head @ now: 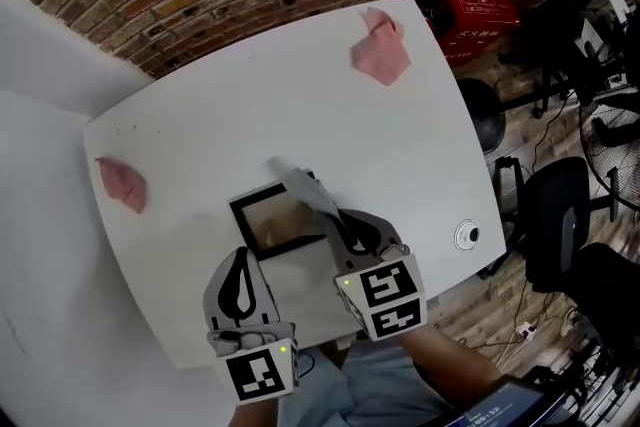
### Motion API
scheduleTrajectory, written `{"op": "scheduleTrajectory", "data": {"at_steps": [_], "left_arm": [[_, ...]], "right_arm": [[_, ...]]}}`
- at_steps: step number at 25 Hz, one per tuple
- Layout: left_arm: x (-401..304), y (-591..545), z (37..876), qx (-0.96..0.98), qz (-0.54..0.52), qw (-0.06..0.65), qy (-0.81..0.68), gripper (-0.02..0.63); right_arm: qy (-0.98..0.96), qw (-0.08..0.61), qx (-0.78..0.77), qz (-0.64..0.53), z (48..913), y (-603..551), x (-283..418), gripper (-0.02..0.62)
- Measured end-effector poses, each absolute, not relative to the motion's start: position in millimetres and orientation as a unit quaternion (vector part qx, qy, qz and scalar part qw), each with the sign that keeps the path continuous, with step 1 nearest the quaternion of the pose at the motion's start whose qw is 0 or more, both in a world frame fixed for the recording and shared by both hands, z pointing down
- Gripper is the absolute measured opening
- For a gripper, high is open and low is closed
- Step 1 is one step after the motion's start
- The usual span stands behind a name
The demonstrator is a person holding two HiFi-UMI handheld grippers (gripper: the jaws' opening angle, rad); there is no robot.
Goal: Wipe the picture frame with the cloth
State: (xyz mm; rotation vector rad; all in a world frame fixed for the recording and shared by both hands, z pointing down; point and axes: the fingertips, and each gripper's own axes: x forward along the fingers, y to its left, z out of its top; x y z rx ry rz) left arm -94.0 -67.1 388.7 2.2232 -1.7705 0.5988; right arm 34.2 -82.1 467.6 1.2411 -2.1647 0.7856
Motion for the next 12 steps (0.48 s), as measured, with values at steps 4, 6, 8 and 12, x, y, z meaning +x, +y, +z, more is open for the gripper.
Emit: {"op": "scheduleTrajectory", "data": {"at_steps": [4, 6, 8, 12], "left_arm": [[-95.6, -62.5, 374.1, 0.755, 0.198, 0.109, -0.616, 0.009], [-101.0, -62.3, 365.6, 0.752, 0.191, 0.096, -0.623, 0.009], [-108.0, -62.1, 358.8, 0.747, 0.185, 0.089, -0.632, 0.009], [-126.0, -56.1, 349.2, 0.736, 0.175, 0.085, -0.649, 0.009]], "right_arm": [[-0.807, 0.252, 0.459, 0.273, 445.8, -86.0, 38.1, 0.034], [-0.813, 0.247, 0.458, 0.262, 434.3, -90.3, 34.6, 0.034], [-0.821, 0.243, 0.453, 0.25, 424.1, -94.8, 27.2, 0.034], [-0.836, 0.236, 0.438, 0.231, 407.6, -99.5, 4.8, 0.034]]}}
